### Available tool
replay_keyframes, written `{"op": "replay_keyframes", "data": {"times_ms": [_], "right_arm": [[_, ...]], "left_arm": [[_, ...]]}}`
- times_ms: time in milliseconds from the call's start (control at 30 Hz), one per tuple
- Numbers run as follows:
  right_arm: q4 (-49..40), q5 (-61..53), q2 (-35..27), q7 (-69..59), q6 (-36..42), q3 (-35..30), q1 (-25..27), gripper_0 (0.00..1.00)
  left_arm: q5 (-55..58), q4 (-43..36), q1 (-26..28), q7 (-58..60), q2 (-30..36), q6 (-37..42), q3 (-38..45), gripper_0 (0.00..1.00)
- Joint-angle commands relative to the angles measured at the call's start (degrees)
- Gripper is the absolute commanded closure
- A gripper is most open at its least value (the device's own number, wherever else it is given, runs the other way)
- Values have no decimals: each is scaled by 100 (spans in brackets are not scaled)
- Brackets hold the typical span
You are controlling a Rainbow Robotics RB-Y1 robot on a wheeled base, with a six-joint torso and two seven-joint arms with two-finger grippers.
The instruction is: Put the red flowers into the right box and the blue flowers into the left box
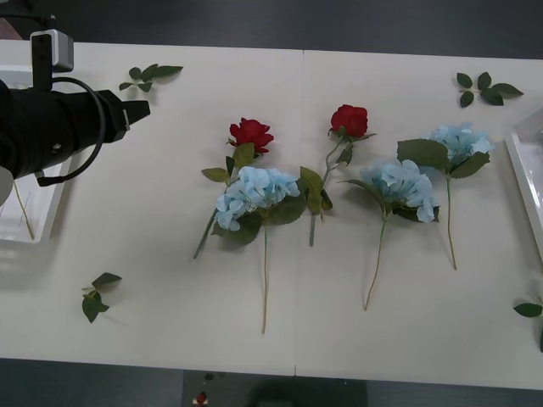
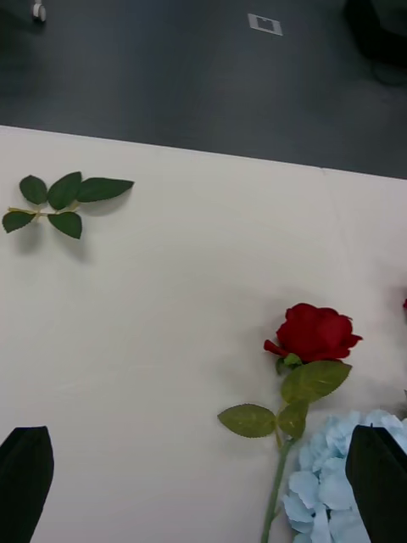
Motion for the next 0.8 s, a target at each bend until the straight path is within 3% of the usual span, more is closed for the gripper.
{"op": "replay_keyframes", "data": {"times_ms": [33, 333, 400, 433, 500, 533, 800], "right_arm": [[232, 53, -96, 4, -405, 196, -88, 100], [373, 71, -17, 21, -1012, 548, -88, 100], [373, 71, 27, 21, -1064, 548, -88, 96], [373, 80, 62, 21, -1091, 548, -88, 80], [373, 71, 80, 21, -1108, 539, -88, 36], [373, 53, 89, 21, -1108, 548, -96, 0], [-155, -70, 89, 135, -792, 548, -105, 0]], "left_arm": [[-48, 471, -475, -782, -239, 3, -143, 0], [-927, 1385, -1205, -984, -889, -5, -978, 0], [-1059, 1534, -1310, -984, -1003, 3, -1136, 0], [-1129, 1666, -1407, -984, -1100, -5, -1277, 0], [-1191, 1815, -1521, -1001, -1188, -5, -1435, 0], [-1287, 1982, -1653, -993, -1276, -5, -1637, 0], [-1560, 3011, -2347, -975, -1812, -5, -2437, 0]]}}
